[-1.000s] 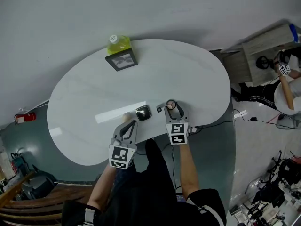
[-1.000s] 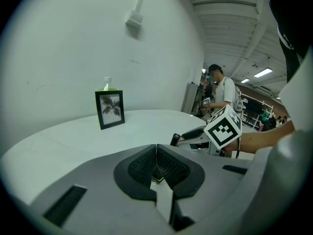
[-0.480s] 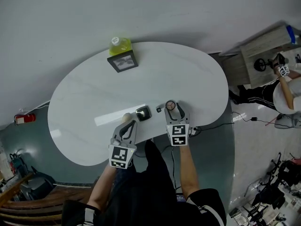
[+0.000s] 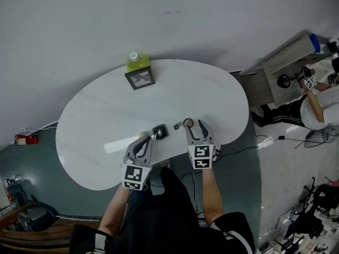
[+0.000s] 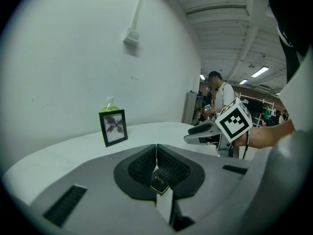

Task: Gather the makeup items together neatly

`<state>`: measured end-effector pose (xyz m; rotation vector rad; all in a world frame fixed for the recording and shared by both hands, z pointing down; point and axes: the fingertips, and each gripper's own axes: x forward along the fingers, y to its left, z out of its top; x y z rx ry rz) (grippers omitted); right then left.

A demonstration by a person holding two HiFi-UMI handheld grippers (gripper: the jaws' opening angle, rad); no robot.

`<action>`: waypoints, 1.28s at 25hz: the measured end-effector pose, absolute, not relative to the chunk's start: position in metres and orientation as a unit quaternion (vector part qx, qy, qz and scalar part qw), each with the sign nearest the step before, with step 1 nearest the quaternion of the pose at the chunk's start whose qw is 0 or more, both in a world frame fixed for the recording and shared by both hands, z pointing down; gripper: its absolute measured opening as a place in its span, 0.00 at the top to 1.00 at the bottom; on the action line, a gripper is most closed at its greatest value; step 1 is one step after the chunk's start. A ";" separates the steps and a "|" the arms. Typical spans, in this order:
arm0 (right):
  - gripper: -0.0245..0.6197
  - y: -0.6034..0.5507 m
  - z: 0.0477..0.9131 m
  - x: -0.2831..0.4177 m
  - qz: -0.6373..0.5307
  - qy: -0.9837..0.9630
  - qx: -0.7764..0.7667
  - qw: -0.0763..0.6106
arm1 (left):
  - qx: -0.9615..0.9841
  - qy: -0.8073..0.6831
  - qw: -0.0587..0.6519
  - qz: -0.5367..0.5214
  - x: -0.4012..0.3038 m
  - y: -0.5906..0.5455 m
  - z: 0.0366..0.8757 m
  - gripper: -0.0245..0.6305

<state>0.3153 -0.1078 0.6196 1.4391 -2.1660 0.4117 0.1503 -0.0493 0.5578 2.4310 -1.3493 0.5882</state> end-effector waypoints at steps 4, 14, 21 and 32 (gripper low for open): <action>0.61 -0.100 0.597 0.315 0.138 -0.802 0.533 0.232 | 0.849 -0.473 0.132 0.196 0.147 -0.047 0.539 0.93; 0.72 -0.068 0.524 0.294 0.088 -0.815 0.543 0.183 | 0.850 -0.490 0.091 0.168 0.136 -0.024 0.493 0.93; 0.79 -0.043 0.485 0.278 0.060 -0.824 0.540 0.159 | 0.846 -0.508 0.069 0.149 0.123 -0.005 0.463 0.93; 0.89 -0.021 0.433 0.256 0.018 -0.829 0.547 0.117 | 0.838 -0.528 0.043 0.133 0.098 0.018 0.435 0.93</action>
